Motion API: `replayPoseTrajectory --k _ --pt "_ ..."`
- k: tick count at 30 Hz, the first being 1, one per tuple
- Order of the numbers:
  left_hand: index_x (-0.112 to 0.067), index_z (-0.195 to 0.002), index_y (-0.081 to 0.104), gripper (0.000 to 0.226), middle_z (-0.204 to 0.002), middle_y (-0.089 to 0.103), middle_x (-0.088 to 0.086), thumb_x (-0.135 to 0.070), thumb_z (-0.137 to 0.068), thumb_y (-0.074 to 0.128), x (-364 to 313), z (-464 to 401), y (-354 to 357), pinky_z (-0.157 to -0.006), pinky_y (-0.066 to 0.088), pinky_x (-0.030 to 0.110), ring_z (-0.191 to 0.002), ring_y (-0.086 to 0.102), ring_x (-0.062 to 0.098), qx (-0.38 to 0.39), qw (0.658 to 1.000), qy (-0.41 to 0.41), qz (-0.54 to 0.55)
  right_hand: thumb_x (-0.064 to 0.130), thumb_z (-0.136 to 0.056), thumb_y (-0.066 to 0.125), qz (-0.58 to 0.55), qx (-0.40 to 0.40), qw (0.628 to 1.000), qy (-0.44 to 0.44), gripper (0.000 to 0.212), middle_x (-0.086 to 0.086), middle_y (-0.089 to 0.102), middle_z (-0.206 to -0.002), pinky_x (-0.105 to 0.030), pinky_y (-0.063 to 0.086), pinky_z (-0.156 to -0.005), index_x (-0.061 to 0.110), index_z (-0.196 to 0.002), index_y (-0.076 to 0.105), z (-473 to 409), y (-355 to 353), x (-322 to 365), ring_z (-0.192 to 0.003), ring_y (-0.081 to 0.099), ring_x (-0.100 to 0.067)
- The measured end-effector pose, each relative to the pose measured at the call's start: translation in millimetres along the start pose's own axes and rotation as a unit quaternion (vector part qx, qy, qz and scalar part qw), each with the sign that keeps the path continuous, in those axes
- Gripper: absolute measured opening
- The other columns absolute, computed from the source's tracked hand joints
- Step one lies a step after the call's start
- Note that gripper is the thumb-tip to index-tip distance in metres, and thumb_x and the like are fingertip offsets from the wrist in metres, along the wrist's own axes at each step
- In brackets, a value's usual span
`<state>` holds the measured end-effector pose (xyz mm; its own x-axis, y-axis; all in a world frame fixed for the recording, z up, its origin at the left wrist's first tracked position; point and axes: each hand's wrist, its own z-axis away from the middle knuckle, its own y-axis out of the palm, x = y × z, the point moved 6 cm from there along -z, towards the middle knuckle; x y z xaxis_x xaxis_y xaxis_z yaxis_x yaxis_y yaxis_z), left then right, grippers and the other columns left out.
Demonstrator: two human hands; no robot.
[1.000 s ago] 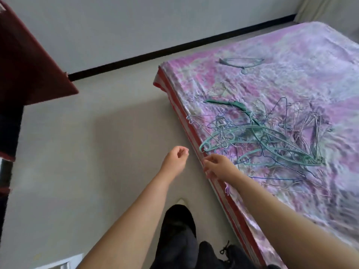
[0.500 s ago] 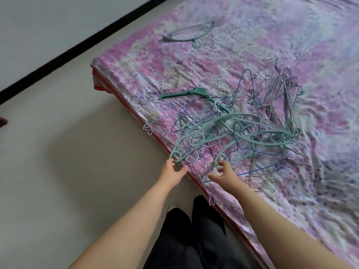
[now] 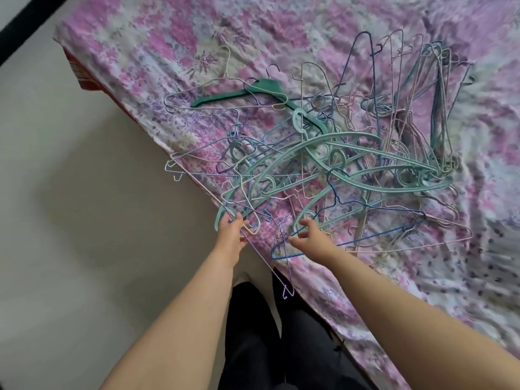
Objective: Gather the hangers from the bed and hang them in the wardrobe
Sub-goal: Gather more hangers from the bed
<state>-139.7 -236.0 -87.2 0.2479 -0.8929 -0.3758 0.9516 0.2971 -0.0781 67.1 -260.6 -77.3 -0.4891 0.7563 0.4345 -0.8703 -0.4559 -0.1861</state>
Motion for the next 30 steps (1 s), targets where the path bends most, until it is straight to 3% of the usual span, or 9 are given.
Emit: replayPoseTrajectory --k 5,8,10,12,17,21,23,27,30 --pt "-0.023 -0.105 0.050 0.013 -0.084 0.067 0.008 -0.034 -0.100 0.047 -36.5 12.7 -10.4 -0.046 0.047 0.021 -0.057 0.065 0.019 -0.060 0.995 0.044 0.060 0.054 -0.087 0.058 0.038 -0.063 0.992 -0.101 0.079 -0.005 0.030 -0.153 -0.039 0.033 -0.109 0.022 -0.149 0.021 -4.4 -5.6 15.7 -0.137 0.035 -0.023" --pt "-0.024 -0.095 0.050 0.008 -0.068 0.068 0.006 -0.031 -0.099 0.049 -57.7 26.2 -15.4 -0.037 0.042 0.016 -0.045 0.063 0.013 -0.078 0.991 0.055 0.099 0.062 -0.082 0.059 0.005 -0.053 0.990 -0.131 0.090 -0.003 0.032 -0.153 -0.040 0.038 -0.108 0.029 -0.151 0.011 -4.1 -12.8 40.7 -0.136 0.039 -0.019" --pt "-0.025 -0.103 0.054 0.010 -0.064 0.070 0.002 -0.032 -0.100 0.047 -62.2 31.9 -9.4 -0.037 0.042 0.015 -0.046 0.063 0.012 -0.062 0.987 0.052 0.136 0.048 -0.087 0.062 -0.097 -0.006 0.990 -0.099 0.088 -0.014 0.051 -0.139 -0.036 0.052 -0.088 0.031 -0.152 0.003 -4.5 -19.8 57.5 -0.109 0.062 -0.010" --pt "-0.022 -0.125 0.052 0.034 -0.073 0.073 0.004 -0.042 -0.102 0.037 -56.4 36.3 4.9 -0.042 0.046 0.017 -0.052 0.066 0.013 -0.023 0.984 0.030 0.175 0.034 -0.095 0.056 -0.066 -0.046 0.990 -0.115 0.078 -0.015 0.069 -0.101 -0.031 0.051 -0.064 0.025 -0.153 0.004 0.0 -39.2 76.7 -0.067 0.065 -0.003" --pt "-0.009 -0.132 0.049 0.080 -0.124 0.062 0.015 -0.070 -0.090 0.019 -29.6 45.4 53.7 -0.075 0.055 0.038 -0.099 0.067 0.030 0.062 0.985 -0.090 -0.133 0.033 -0.101 0.040 0.153 -0.274 0.927 -0.203 0.051 -0.004 0.064 -0.087 -0.039 0.051 -0.057 0.039 -0.145 0.016 -4.8 -131.9 103.7 -0.066 0.063 -0.030" --pt "-0.013 -0.090 0.066 0.058 -0.084 0.072 0.001 -0.065 -0.089 0.041 -75.3 15.2 73.5 -0.078 0.056 0.044 -0.077 0.068 0.024 -0.070 0.905 0.149 -0.391 0.027 -0.102 0.037 0.205 -0.263 0.927 -0.169 0.029 -0.016 0.068 -0.088 -0.040 0.046 -0.058 0.024 -0.130 0.034 -61.9 -195.3 87.3 -0.066 0.059 -0.033" --pt "-0.020 -0.101 0.061 0.039 -0.107 0.065 0.002 -0.056 -0.091 0.049 -103.5 4.3 86.9 -0.091 0.049 0.042 -0.104 0.060 0.027 -0.147 0.825 0.277 -0.469 0.024 -0.101 0.039 0.228 -0.241 0.924 -0.191 0.019 -0.021 0.066 -0.087 -0.045 0.050 -0.061 0.016 -0.118 0.038 -88.4 -207.5 83.5 -0.069 0.059 -0.037" --pt "-0.019 -0.154 0.008 0.096 -0.162 0.002 0.000 -0.070 -0.084 0.048 -118.4 -38.5 117.4 -0.117 0.011 0.044 -0.148 0.003 0.024 -0.116 0.755 0.246 -0.597 0.032 -0.098 0.044 0.303 -0.173 0.917 -0.193 0.026 -0.018 0.056 -0.126 -0.045 0.047 -0.089 0.017 -0.119 0.041 -128.2 -217.0 73.4 -0.107 0.054 -0.034" --pt "-0.015 -0.153 -0.012 0.118 -0.161 -0.011 0.006 -0.081 -0.074 0.047 -107.7 -77.5 115.1 -0.118 0.001 0.045 -0.149 -0.004 0.027 -0.094 0.786 0.103 -0.602 0.064 -0.083 0.054 0.331 -0.234 0.900 -0.163 0.069 -0.010 0.014 -0.158 -0.050 0.018 -0.116 0.021 -0.133 0.037 -144.5 -242.7 54.0 -0.143 0.019 -0.032"
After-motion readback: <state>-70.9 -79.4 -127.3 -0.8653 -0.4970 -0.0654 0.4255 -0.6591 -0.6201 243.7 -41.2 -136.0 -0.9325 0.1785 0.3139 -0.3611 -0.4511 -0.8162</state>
